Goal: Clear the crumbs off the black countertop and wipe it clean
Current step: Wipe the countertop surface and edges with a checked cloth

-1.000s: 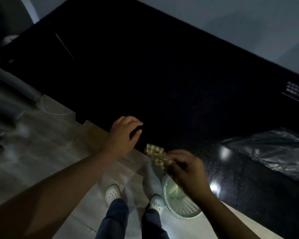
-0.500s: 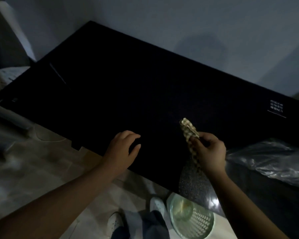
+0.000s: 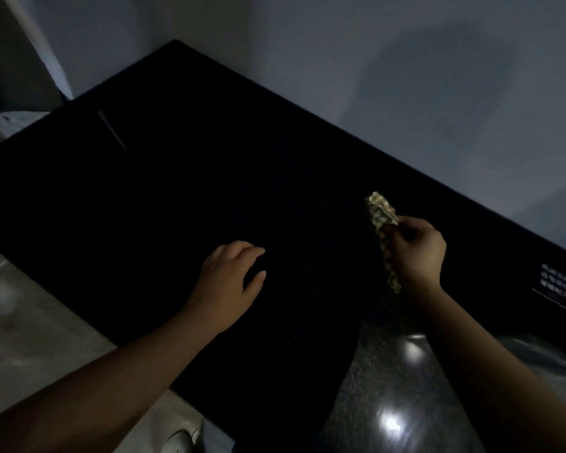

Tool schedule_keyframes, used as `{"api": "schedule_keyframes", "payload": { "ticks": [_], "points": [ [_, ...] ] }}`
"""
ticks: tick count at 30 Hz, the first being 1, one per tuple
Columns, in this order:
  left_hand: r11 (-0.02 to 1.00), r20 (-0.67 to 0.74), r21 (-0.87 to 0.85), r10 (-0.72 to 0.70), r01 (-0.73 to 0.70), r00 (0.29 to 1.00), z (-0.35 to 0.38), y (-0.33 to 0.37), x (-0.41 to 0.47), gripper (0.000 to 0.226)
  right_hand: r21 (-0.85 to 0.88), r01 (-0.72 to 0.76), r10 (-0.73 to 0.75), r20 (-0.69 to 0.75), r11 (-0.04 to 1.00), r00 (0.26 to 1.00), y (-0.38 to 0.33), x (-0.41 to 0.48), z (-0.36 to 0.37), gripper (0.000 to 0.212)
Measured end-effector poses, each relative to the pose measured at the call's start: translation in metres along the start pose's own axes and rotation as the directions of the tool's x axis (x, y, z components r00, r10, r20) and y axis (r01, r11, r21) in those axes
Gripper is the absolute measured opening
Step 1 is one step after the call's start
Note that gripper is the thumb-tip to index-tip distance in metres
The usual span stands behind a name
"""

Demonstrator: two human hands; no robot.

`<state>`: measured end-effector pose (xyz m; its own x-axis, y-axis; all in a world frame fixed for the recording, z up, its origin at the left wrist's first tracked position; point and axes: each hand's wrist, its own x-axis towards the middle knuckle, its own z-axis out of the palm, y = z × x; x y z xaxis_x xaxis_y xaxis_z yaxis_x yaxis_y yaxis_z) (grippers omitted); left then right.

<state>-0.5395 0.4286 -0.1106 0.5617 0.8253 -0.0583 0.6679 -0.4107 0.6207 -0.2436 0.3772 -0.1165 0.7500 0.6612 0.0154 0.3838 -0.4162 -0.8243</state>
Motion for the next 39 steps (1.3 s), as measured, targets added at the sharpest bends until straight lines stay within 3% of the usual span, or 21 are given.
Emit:
{"api": "schedule_keyframes", "payload": {
  "ticks": [10, 15, 19, 25, 28, 33, 36, 39],
  "points": [
    [0.963, -0.073, 0.261, -0.045, 0.063, 0.996, 0.047, 0.004, 0.060, 0.049, -0.212, 0.122, -0.134, -0.040, 0.970, 0.990, 0.023, 0.124, 0.007, 0.022],
    [0.952, -0.105, 0.303, -0.016, 0.047, 0.994, 0.057, -0.005, 0.064, 0.055, -0.313, 0.239, -0.249, 0.006, 0.919, 0.968, 0.021, 0.166, 0.017, 0.019],
    [0.956, -0.159, 0.287, -0.007, 0.053, 0.987, 0.064, -0.012, 0.064, 0.051, -0.375, 0.217, -0.209, 0.063, 0.901, 0.976, 0.027, 0.183, 0.031, 0.025],
    [0.957, -0.171, 0.282, -0.013, 0.062, 0.985, 0.065, -0.011, 0.065, 0.051, -0.267, 0.291, -0.298, 0.018, 0.919, 0.955, 0.036, 0.154, 0.041, 0.036],
    [0.958, -0.165, 0.278, -0.018, 0.064, 0.986, 0.063, -0.009, 0.065, 0.052, -0.196, 0.380, -0.374, 0.072, 0.904, 0.925, 0.036, 0.125, 0.037, 0.034],
    [0.954, -0.165, 0.293, -0.013, 0.062, 0.986, 0.063, -0.008, 0.064, 0.051, -0.106, 0.392, -0.367, 0.197, 0.914, 0.909, 0.030, 0.099, 0.028, 0.027],
    [0.950, -0.156, 0.309, 0.002, 0.047, 0.988, 0.064, -0.012, 0.064, 0.051, -0.288, 0.462, -0.449, 0.114, 0.839, 0.886, 0.025, 0.136, 0.018, 0.026],
    [0.951, -0.167, 0.307, 0.008, 0.044, 0.986, 0.067, -0.014, 0.065, 0.051, -0.408, 0.319, -0.300, 0.112, 0.855, 0.947, 0.025, 0.172, 0.026, 0.021]
  ]
}}
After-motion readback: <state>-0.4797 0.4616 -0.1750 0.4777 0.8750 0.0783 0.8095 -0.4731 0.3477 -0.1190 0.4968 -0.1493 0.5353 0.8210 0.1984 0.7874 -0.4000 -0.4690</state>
